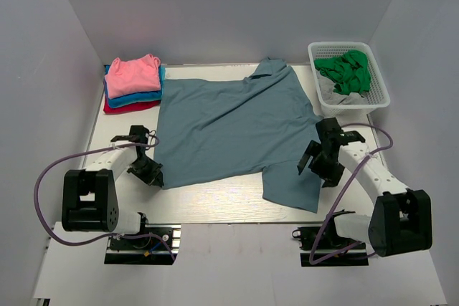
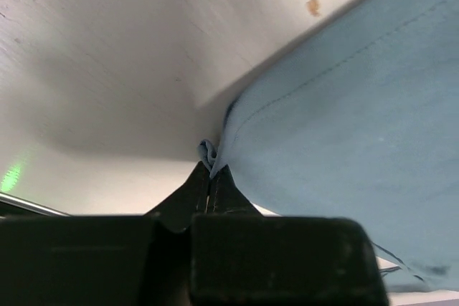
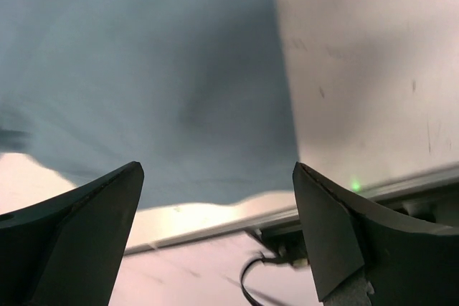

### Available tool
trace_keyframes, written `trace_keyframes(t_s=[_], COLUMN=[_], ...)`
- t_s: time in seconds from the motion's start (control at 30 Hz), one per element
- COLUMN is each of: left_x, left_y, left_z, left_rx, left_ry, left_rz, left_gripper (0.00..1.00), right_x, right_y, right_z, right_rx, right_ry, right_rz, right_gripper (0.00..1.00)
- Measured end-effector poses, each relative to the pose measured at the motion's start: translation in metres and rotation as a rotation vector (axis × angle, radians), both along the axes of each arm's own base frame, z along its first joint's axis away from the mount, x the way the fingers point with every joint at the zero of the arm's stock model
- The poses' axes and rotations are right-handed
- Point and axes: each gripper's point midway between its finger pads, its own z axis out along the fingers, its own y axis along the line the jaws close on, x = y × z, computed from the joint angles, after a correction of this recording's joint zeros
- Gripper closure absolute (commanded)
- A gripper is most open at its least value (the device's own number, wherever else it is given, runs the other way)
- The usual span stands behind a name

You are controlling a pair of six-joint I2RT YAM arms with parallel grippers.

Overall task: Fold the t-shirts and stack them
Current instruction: Grap the side of the flattened tshirt closest away from the robot with both arms

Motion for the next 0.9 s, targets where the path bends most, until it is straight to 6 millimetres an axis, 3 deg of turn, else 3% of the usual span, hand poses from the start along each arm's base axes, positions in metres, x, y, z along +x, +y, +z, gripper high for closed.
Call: trace_keyframes(t_s=[0.23,0.4,0.57,0.67,0.7,0.77,0.8,0.83,0.9], left_x=[0.011,0.01,0.014,0.018,0.018,0.017,0.017,0.017,0.015], left_y=[0.0,-0.001,-0.001,-0.001,-0.002,-0.002,-0.002,-0.003,-0.003], left_z=[0.009,0.01,0.014,0.017,0.017,0.018,0.018,0.018,0.019], left_rx=[-0.001,-0.003,-0.006,-0.008,-0.01,-0.012,-0.013,-0.015,-0.017], left_ry=[-0.029,-0.025,-0.033,-0.044,-0.043,-0.04,-0.039,-0.037,-0.03], left_rz=[-0.003,-0.008,-0.008,-0.008,-0.008,-0.009,-0.009,-0.009,-0.01], left_gripper=[1.0,1.0,1.0,1.0,1.0,1.0,1.0,1.0,1.0], right_x=[-0.051,-0.057,-0.067,-0.074,-0.074,-0.076,-0.078,-0.079,-0.08], right_y=[0.002,0.01,0.02,0.028,0.029,0.029,0.029,0.029,0.029], right_z=[-0.027,-0.031,-0.052,-0.054,-0.054,-0.054,-0.054,-0.054,-0.053], right_rx=[0.017,0.049,0.09,0.134,0.137,0.139,0.139,0.138,0.138], right_ry=[0.217,0.276,0.366,0.416,0.419,0.424,0.428,0.432,0.44], right_rz=[-0.056,-0.055,-0.044,-0.041,-0.039,-0.035,-0.031,-0.026,-0.03], right_gripper=[0.11,0.11,0.17,0.23,0.31,0.6,0.95,1.0,1.0])
